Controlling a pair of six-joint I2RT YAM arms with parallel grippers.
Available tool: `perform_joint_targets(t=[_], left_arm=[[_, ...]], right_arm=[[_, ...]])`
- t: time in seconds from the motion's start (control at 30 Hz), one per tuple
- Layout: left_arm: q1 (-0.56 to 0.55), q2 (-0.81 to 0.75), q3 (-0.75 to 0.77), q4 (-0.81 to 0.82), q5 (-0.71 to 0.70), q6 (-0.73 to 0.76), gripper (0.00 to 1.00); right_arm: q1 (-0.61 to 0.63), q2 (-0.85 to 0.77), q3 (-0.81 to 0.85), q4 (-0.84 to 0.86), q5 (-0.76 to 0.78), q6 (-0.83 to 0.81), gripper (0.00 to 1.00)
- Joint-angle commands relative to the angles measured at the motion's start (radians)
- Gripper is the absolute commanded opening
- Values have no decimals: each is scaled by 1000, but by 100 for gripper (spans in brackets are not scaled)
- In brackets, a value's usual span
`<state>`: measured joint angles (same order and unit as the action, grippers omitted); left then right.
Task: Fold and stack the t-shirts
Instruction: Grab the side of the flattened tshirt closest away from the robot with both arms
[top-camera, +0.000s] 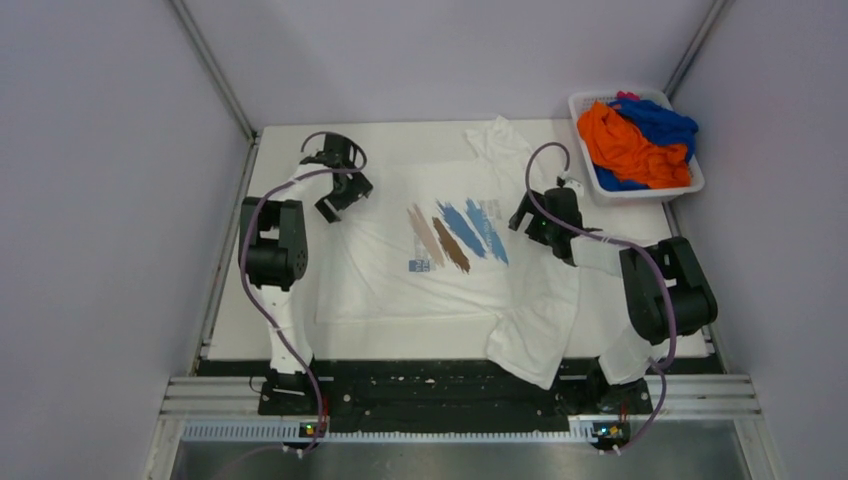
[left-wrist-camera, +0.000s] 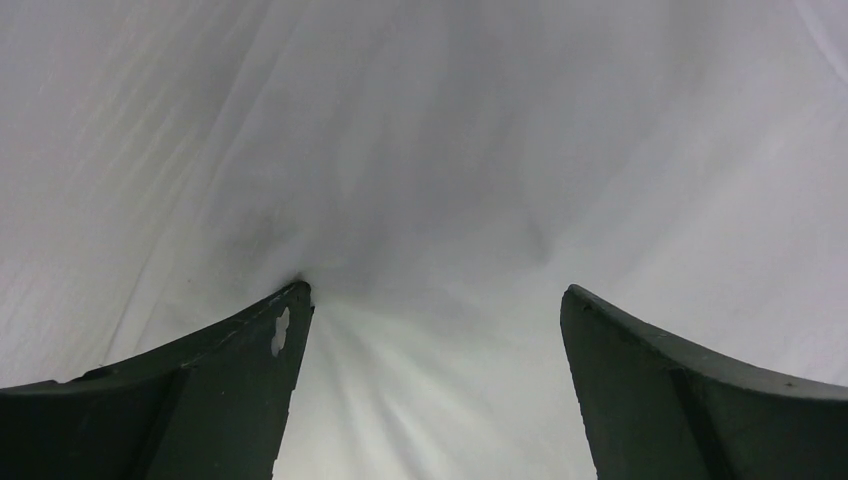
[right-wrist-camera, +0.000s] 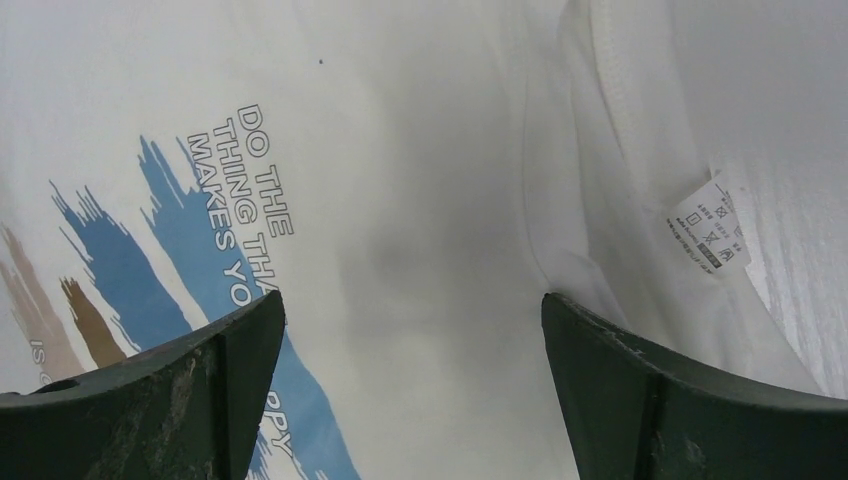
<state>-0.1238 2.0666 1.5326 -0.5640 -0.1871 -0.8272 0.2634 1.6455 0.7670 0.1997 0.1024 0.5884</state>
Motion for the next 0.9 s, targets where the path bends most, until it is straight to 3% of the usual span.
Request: perform_joint_targets(t=[0.0,0.17,0.27,0.47,0.6,0.77,0.87], left_arm=[[16,131,143,-40,-14,25,99],[30,267,366,-158,0,58,99],[37,287,412,-168,12,69,99],[38,127,469,-246,9,94,99],[33,-162,200,-208,18,95,99],[32,-578,-299,-128,-4,13,99],[33,-750,-493,-143,-37,-20,99]], right_arm=[[-36,20,-18,-21,50,45,99],[-47,13,-43,4,55,77,99],[-51,17,-26,29,10,39,99],[-38,-109,98,-43,-32,-84,99],[-32,-315,34,-52,-60,-76,99],[-35,-591,-212,-54,133,67,99],[-37,-754,-368,18,156,111,99]])
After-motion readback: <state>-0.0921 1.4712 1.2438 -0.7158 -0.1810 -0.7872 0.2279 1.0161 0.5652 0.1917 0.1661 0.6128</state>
